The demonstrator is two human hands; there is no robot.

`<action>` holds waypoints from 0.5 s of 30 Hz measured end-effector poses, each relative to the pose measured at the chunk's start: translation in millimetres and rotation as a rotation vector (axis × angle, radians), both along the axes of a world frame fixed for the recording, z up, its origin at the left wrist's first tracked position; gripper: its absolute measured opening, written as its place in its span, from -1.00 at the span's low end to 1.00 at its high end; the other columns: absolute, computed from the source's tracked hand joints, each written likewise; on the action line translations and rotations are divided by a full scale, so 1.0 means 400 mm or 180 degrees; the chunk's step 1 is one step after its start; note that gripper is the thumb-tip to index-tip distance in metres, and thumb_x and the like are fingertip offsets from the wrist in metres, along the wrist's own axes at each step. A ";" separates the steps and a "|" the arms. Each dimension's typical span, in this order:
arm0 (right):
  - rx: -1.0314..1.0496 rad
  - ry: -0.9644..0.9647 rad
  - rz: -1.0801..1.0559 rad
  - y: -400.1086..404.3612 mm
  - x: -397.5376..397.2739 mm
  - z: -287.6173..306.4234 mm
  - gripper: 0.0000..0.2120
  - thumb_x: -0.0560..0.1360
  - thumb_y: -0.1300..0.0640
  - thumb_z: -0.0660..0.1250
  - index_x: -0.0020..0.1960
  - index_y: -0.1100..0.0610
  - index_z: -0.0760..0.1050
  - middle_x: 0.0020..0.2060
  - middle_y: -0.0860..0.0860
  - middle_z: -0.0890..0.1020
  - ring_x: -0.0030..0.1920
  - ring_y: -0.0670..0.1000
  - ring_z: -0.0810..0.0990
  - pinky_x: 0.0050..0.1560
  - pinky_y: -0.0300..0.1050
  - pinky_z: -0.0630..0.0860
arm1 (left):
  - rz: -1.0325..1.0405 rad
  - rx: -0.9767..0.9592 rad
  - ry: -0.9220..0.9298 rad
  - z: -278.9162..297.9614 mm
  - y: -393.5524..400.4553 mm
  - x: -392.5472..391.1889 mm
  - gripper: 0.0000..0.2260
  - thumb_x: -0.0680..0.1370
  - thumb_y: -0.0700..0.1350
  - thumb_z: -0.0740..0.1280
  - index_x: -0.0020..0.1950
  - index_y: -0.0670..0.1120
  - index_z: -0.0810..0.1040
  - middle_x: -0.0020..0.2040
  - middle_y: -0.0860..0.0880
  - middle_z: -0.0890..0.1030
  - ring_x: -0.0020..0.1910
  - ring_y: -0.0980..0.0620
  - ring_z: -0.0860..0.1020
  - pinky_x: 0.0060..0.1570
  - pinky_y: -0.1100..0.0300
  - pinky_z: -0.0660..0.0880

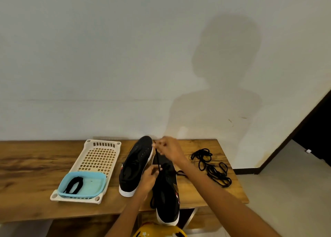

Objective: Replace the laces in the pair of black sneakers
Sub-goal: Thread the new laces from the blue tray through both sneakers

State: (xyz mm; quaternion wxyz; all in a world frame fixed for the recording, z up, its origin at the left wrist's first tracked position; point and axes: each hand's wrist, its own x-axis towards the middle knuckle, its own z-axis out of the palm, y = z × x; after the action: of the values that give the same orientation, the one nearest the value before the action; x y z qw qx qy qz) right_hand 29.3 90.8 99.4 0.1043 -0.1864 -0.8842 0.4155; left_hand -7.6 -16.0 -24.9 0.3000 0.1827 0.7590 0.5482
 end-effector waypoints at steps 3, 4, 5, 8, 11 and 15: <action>-0.0529 0.0849 -0.0280 0.003 -0.047 0.170 -0.82 0.51 0.11 0.37 0.01 0.19 0.64 -0.15 0.11 0.69 -0.36 -0.12 0.58 -0.16 -0.25 0.59 | -0.0094 -0.0133 0.0308 0.015 -0.001 0.018 -0.87 0.57 -0.24 0.27 -0.02 -0.08 0.60 -0.04 0.05 0.59 0.01 0.14 0.54 -0.01 0.42 0.43; -0.0787 0.1107 -0.0291 0.004 -0.057 0.220 -0.85 0.51 0.14 0.38 0.00 0.20 0.64 -0.16 0.11 0.69 -0.35 -0.10 0.60 -0.17 -0.25 0.61 | -0.0048 -0.0173 0.0365 0.022 0.001 0.020 -0.88 0.56 -0.22 0.28 -0.04 -0.12 0.62 -0.10 0.05 0.60 -0.08 0.17 0.54 -0.07 0.43 0.45; -0.0997 0.1351 -0.0272 0.006 -0.063 0.264 -0.87 0.51 0.16 0.37 -0.02 0.19 0.64 -0.18 0.09 0.68 -0.34 -0.08 0.61 -0.18 -0.24 0.62 | 0.0021 -0.0233 0.0428 0.029 0.003 0.019 -0.88 0.56 -0.18 0.30 -0.10 -0.13 0.63 -0.17 0.03 0.60 -0.16 0.16 0.53 -0.11 0.37 0.46; -0.0965 0.1612 -0.0256 0.021 -0.057 0.320 -0.90 0.52 0.17 0.36 -0.07 0.19 0.62 -0.24 0.06 0.66 -0.34 -0.09 0.62 -0.18 -0.23 0.62 | 0.0424 -0.0391 0.0553 0.073 0.003 0.015 -0.83 0.55 -0.10 0.33 -0.23 -0.07 0.58 -0.35 0.00 0.54 -0.30 0.07 0.51 -0.20 0.10 0.45; -0.0358 0.1036 -0.0311 0.051 -0.022 0.255 -0.82 0.53 0.16 0.35 -0.05 0.29 0.62 -0.26 0.10 0.66 -0.36 -0.14 0.60 -0.18 -0.30 0.59 | 0.0888 -0.0169 0.0769 0.149 0.006 0.002 -0.73 0.54 -0.08 0.34 -0.36 -0.04 0.48 -0.47 0.05 0.47 -0.43 0.12 0.46 -0.39 0.26 0.30; 0.0369 -0.0076 -0.0095 0.054 0.052 0.099 -0.83 0.53 0.17 0.34 0.00 0.26 0.63 -0.25 0.11 0.67 -0.32 -0.02 0.62 -0.17 -0.29 0.55 | 0.1096 0.0288 0.0841 0.282 0.026 -0.026 -0.75 0.56 -0.10 0.30 -0.32 -0.07 0.53 -0.40 -0.10 0.56 -0.39 -0.05 0.50 -0.37 0.14 0.36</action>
State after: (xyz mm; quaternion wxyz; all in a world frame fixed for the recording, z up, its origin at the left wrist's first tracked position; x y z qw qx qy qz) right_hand 50.3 112.3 138.9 0.1105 -0.1981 -0.9050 0.3598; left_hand -18.0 -5.7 87.9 0.0915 0.1339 0.7863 0.5961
